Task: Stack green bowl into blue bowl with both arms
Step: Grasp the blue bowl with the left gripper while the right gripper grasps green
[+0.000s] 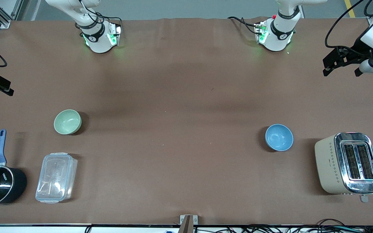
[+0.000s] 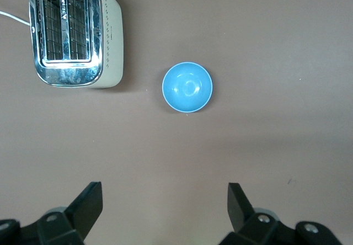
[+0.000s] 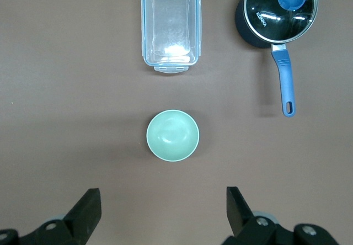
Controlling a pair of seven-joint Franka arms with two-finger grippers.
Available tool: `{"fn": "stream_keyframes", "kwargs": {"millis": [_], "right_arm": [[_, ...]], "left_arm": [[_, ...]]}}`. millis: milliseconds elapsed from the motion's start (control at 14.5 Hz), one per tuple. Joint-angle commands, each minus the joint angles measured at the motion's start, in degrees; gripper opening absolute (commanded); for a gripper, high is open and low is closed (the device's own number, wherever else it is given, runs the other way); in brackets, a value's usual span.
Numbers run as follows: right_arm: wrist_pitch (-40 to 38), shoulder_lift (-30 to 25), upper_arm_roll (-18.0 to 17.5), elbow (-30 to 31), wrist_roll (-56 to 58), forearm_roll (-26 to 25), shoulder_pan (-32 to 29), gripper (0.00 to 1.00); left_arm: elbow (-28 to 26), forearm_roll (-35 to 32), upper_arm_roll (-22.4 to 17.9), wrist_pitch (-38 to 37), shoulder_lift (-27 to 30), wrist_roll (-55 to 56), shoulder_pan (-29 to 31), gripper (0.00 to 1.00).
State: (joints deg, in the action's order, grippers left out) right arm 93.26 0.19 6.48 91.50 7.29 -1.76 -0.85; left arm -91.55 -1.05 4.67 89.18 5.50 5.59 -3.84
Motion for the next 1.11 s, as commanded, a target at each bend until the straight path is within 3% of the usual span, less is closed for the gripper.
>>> {"fn": "stream_keyframes", "kwargs": {"millis": [0, 415, 553, 899, 1038], "right_arm": [[-1.1, 0.2, -0.1, -0.5, -0.7, 0.5, -0.2, 1.0], [-1.6, 0.2, -0.1, -0.5, -0.8, 0.5, -0.2, 1.0], [-1.6, 0.2, -0.1, -0.5, -0.8, 0.5, -0.3, 1.0], [-1.8, 0.1, 0.1, 1.1, 0.2, 0.6, -1.2, 1.0], [-0.2, 0.2, 0.2, 4.9, 0.5, 0.6, -2.3, 1.0]], "left_arm": [[1.2, -1.0, -0.1, -0.9, -1.0, -0.6, 0.1, 1.0], [2.0, -1.1, -0.1, 0.0, -7.8, -0.7, 0.1, 1.0], [0.2, -2.2, -0.4, 6.0, -11.5, -0.7, 1.3, 1.0], [-16.3, -2.4, -0.2, 33.5, -15.9, 0.3, 2.3, 1.0], [-18.4, -2.3, -0.3, 39.1, -20.0, 0.6, 2.3, 1.0]]}}
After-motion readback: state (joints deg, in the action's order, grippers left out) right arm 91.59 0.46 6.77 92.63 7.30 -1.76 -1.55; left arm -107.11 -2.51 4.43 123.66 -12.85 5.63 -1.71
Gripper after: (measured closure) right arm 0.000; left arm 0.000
